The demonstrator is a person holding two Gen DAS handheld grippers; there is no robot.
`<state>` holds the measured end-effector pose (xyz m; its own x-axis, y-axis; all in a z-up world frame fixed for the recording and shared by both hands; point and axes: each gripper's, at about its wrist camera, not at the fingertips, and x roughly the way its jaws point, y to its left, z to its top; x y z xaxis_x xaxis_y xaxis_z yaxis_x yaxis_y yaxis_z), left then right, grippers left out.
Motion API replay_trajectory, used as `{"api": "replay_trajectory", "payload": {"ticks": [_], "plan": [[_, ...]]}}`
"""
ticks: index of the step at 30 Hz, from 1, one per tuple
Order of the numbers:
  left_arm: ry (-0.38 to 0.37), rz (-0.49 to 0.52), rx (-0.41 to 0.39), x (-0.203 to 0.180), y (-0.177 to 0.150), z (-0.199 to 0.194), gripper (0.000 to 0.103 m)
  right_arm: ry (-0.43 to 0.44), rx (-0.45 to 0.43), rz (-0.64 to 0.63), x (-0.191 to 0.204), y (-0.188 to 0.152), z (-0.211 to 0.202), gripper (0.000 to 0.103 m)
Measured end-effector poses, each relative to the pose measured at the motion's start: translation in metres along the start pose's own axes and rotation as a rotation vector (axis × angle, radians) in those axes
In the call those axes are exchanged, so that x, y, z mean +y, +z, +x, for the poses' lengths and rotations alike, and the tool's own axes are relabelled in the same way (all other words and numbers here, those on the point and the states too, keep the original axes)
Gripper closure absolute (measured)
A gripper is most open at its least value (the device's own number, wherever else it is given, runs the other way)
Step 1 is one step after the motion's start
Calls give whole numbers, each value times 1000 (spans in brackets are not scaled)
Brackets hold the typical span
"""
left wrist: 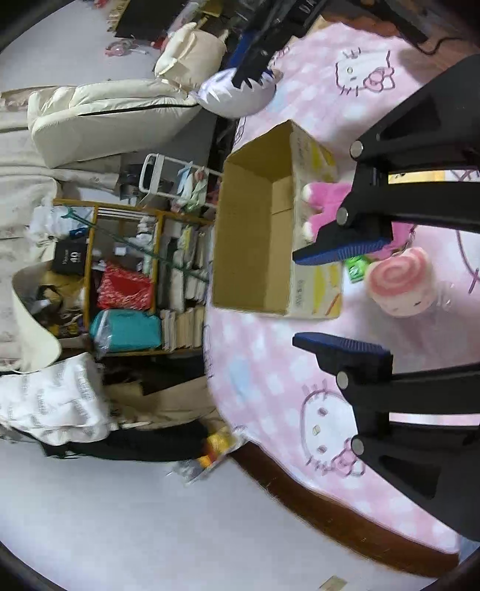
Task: Organize soft objects
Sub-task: 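Lift the pink bunny with the left tool while the right tool lifts the doll toward the box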
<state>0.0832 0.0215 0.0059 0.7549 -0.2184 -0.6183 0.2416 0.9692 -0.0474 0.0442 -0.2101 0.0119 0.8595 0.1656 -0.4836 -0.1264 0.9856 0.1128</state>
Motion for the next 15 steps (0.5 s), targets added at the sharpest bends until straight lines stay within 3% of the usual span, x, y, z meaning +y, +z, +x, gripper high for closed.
{"api": "replay_trajectory", "payload": {"ticks": [1, 3, 6, 9, 15], "plan": [[-12, -5, 11, 0, -4, 2, 60, 4, 6, 3, 0, -3, 3, 40], [-30, 0, 10, -4, -8, 4, 39, 7, 14, 7, -1, -5, 6, 40], [-41, 37, 8, -16, -14, 5, 34, 11, 19, 13, -2, -6, 9, 40], [-60, 53, 12, -28, -17, 11, 17, 13, 18, 21, -3, -9, 11, 40], [-83, 130, 48, -56, -25, 30, 14, 14, 38, 36, -12, -15, 17, 39]]}}
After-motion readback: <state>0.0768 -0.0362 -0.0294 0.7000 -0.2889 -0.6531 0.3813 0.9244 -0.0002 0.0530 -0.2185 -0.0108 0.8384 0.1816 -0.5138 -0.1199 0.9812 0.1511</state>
